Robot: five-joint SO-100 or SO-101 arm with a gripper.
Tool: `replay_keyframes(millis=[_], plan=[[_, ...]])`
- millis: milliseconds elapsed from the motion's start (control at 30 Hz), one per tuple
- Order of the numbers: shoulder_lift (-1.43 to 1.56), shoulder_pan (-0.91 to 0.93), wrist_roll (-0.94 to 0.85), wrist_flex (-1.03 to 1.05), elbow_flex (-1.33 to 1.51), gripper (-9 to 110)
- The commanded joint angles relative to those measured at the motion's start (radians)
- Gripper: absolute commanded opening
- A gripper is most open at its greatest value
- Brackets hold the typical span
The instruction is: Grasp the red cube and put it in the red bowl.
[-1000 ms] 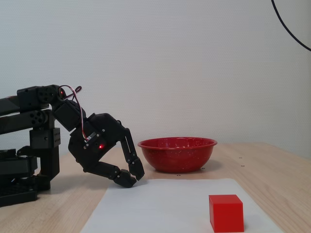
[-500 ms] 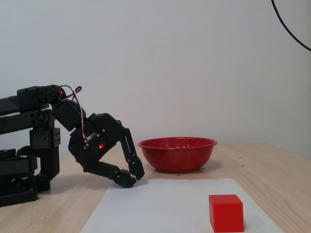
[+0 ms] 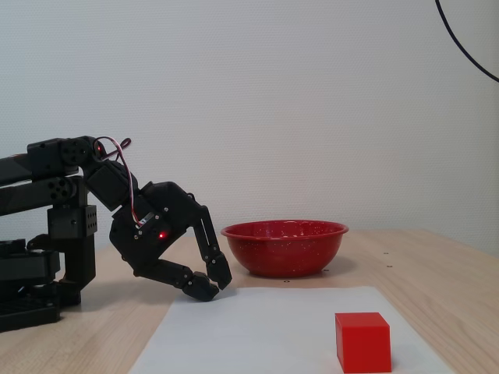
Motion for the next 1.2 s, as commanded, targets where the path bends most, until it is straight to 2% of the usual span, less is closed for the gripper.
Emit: replay_keyframes(millis=[0, 600, 1167], plan=[[-0.023, -0.008, -0.014, -0.005, -0.009, 0], [-0.356, -0.015, -0.031, 0.095, -0.454, 0], [-0.706, -0.129, 0.129, 0.341, -0.942, 0]])
